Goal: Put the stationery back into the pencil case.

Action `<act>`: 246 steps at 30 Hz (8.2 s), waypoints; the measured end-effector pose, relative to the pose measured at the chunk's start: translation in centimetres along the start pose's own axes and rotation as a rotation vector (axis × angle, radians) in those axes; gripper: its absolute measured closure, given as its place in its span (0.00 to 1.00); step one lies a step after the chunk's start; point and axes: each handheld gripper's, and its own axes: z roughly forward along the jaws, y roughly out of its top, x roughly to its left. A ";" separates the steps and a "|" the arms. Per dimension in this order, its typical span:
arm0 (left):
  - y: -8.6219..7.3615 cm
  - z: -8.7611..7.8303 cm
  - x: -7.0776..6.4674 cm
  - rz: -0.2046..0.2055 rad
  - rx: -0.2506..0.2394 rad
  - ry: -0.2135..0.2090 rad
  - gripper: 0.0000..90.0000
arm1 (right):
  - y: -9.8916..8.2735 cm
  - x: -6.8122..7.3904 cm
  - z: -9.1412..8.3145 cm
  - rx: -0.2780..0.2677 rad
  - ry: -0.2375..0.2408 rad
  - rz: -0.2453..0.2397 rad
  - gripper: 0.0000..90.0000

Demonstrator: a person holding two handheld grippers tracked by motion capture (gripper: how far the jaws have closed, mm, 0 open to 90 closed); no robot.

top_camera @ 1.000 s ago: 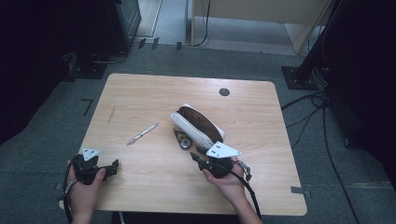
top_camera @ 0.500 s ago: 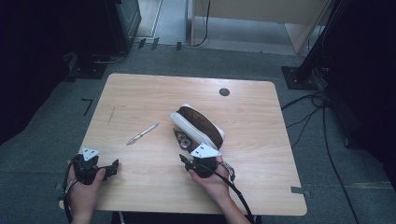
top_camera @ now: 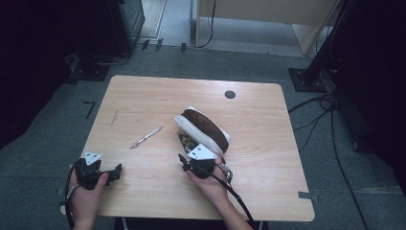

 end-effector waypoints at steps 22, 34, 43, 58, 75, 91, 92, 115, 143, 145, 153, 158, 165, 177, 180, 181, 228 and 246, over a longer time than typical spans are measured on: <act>0.0 0.0 0.0 0.000 0.000 -0.002 0.00 | 0.3 0.8 2.2 0.163 0.059 -0.018 0.57; 0.0 0.0 0.0 0.000 0.000 -0.003 0.00 | 0.4 -0.1 2.0 0.075 -0.015 -0.033 0.48; 0.0 0.0 0.0 0.001 0.000 -0.003 0.00 | 0.5 0.0 2.4 0.096 -0.038 -0.038 0.50; 0.0 0.0 0.0 0.001 0.000 -0.003 0.00 | 0.2 0.1 1.3 0.053 -0.055 -0.054 0.47; 0.0 0.0 0.0 0.001 0.000 -0.004 0.00 | 0.2 -0.1 2.3 0.125 -0.173 -0.090 0.41; 0.0 0.0 0.0 0.002 0.000 -0.004 0.00 | 0.3 -0.1 2.6 0.138 -0.219 -0.110 0.39; 0.0 0.0 0.0 0.002 0.000 -0.004 0.00 | 0.4 -0.1 2.6 0.132 -0.205 -0.083 0.39; 0.0 0.0 0.0 0.003 0.000 -0.005 0.00 | 0.0 0.1 1.8 0.170 -0.036 -0.035 0.61; 0.0 0.0 0.0 0.004 -0.001 -0.006 0.00 | 2.1 1.5 3.1 0.084 0.033 -0.047 0.62; 0.0 0.0 0.0 0.004 -0.001 -0.006 0.00 | 2.2 1.6 3.3 0.081 0.031 -0.051 0.60; 0.0 0.0 -0.1 0.003 -0.001 -0.006 0.00 | 3.3 1.8 4.5 0.054 0.092 -0.091 0.53; 0.0 0.0 0.0 0.004 -0.001 -0.006 0.00 | 4.4 1.6 6.0 0.042 0.113 -0.088 0.47; 0.0 0.0 -0.1 0.009 -0.001 -0.011 0.00 | 4.9 1.1 7.7 0.078 0.121 -0.073 0.45; 0.0 0.0 -0.1 0.011 0.000 -0.013 0.00 | 4.3 0.9 8.6 0.120 0.138 -0.072 0.44; 0.0 0.0 -0.1 0.011 -0.001 -0.013 0.00 | 4.5 0.8 8.4 0.098 0.133 -0.059 0.45; 0.0 0.0 -0.1 0.010 -0.001 -0.012 0.00 | 4.6 0.7 8.4 0.095 0.129 -0.056 0.45; 0.2 -1.2 -3.5 0.114 -0.117 -0.159 0.00 | -0.5 0.8 -3.1 0.090 0.189 0.006 0.35; 1.6 -0.1 -10.3 0.360 -0.128 -0.424 0.31 | -2.0 -2.7 -2.2 0.184 0.298 -0.112 0.54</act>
